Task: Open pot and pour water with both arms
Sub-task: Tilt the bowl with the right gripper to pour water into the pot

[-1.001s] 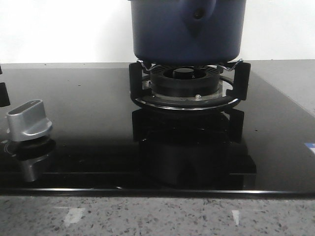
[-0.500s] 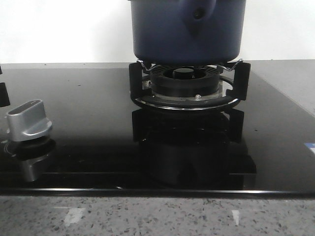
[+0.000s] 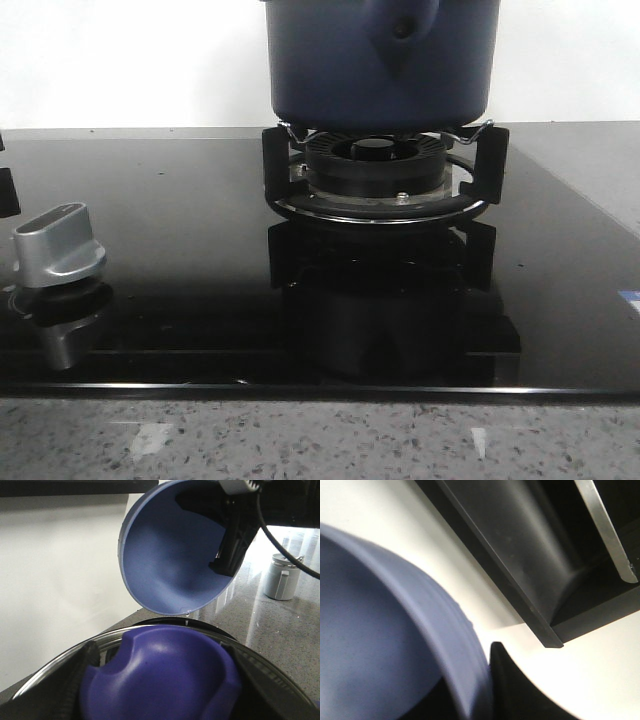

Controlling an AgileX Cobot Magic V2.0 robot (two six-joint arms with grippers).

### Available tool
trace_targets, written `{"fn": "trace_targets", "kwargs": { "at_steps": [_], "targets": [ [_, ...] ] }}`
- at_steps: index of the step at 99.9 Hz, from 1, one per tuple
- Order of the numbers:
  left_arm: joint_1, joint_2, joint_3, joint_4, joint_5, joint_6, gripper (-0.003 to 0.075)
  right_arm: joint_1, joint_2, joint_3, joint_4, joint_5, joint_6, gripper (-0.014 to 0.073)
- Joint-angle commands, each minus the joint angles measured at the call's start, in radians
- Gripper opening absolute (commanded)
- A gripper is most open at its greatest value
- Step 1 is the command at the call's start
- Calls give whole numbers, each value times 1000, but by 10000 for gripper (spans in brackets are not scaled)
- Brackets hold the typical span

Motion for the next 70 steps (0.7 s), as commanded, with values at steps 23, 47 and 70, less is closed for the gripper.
{"fn": "trace_targets", "kwargs": {
  "at_steps": [23, 47, 70],
  "targets": [
    [4, -37, -32, -92, 23, -3, 304, 0, -43, -25, -89, 7, 21, -46],
    [4, -37, -32, -92, 23, -3, 304, 0, -43, 18, -79, 30, 46, -46],
    [4, -37, -32, -93, 23, -3, 304, 0, -43, 60, -79, 35, 89, -46]
  ]
}}
